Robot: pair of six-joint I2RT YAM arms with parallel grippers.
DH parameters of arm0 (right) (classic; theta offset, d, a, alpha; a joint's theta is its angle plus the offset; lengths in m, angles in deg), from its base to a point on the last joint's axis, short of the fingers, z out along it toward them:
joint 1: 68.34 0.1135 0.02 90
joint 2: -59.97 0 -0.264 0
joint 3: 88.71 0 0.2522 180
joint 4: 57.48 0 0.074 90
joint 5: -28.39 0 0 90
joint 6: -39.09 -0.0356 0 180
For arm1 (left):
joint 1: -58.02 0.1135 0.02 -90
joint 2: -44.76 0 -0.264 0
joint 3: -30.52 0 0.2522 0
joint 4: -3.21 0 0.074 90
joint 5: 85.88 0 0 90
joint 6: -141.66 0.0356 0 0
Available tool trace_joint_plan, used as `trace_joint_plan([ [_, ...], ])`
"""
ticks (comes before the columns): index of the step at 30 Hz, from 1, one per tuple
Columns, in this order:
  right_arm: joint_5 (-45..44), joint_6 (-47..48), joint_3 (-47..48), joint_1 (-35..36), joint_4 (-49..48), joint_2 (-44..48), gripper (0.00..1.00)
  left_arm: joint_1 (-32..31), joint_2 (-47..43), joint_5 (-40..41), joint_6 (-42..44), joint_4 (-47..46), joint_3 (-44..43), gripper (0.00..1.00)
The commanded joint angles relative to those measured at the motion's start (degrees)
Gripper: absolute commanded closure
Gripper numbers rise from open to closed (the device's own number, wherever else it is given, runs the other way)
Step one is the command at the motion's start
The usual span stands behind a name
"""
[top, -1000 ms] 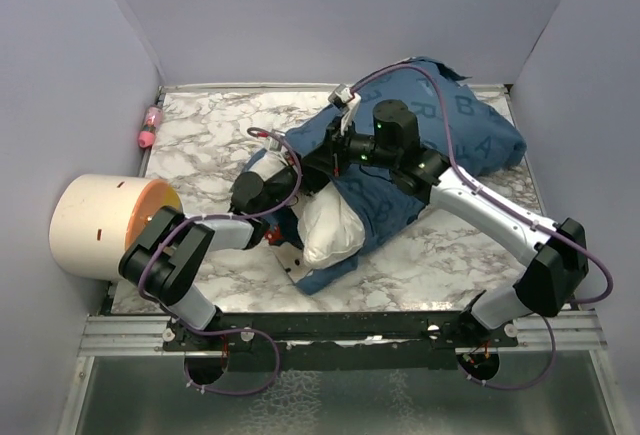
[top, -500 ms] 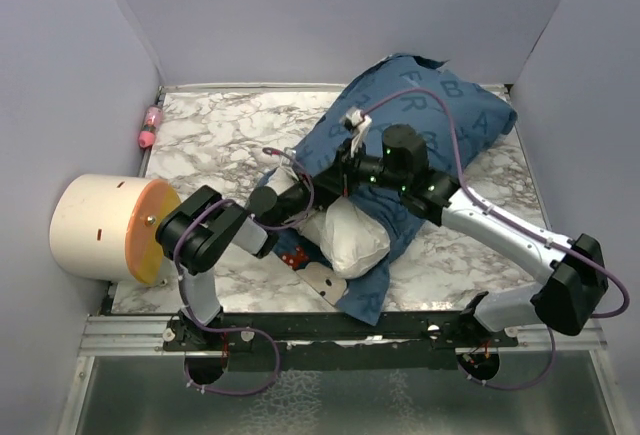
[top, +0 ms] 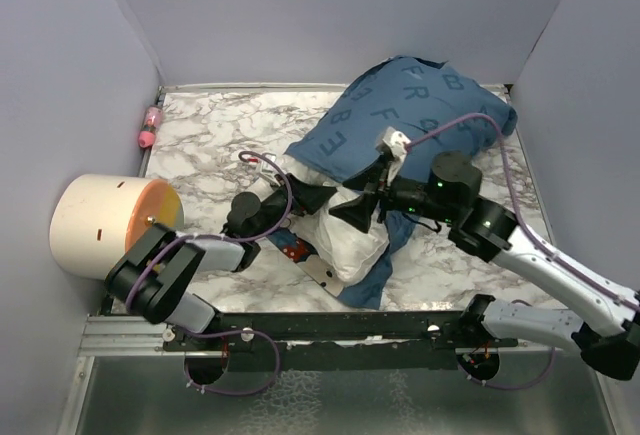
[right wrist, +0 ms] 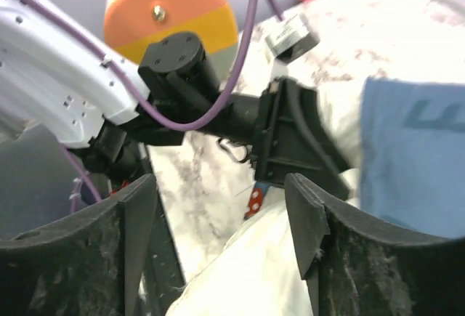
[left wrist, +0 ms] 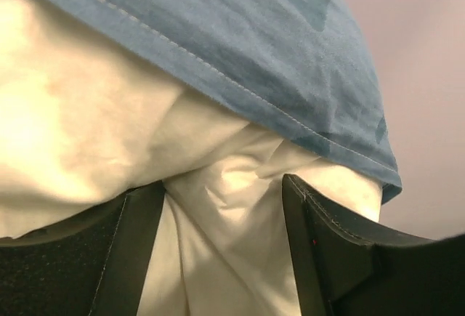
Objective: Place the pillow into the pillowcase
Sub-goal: Stuff the pillow into the pillowcase.
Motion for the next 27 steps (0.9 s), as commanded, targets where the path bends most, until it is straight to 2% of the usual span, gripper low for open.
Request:
trace_joint_plan([
  [1,-8.7,4.95,4.27,-0.1,8.06,7.65,0.24,0.7,-9.39,-1.09,3.58,31.07,0.83,0.3],
  [3,-13.83,5.79,4.32,-0.1,11.95,8.78,0.23,0.69,-14.81,-3.1,4.11,38.12,1.8,0.29],
  [6,-18.74,4.44,2.17,-0.1,16.72,9.38,0.23,0.65,-25.84,-1.9,7.33,53.37,1.26,0.29],
  [10,-16.69,0.06,-3.7,-0.1,15.97,10.41,0.24,0.68,-43.41,3.76,10.06,70.5,-1.53,0.14],
  [13,-20.05,-2.74,-5.74,-0.1,18.65,9.54,0.24,0.72,-51.79,2.32,9.26,76.97,-3.77,0.11],
  [17,-27.35,-5.39,-6.0,-0.1,21.96,10.36,0.26,-0.18,-51.44,-4.44,2.54,76.26,-3.6,0.01],
  [22,-32.49,-6.61,-4.59,-0.1,24.74,12.6,0.32,-5.3,-49.04,-0.86,1.21,72.76,-3.44,0.01],
  [24,-31.61,-6.89,-3.88,-0.1,25.07,13.37,0.34,-7.74,-45.48,-0.91,-0.04,70.0,-3.49,0.01],
  [27,-29.29,-6.68,-3.74,-0.1,24.99,14.77,0.34,-13.64,-41.36,3.13,-0.7,67.26,-3.86,0.01],
])
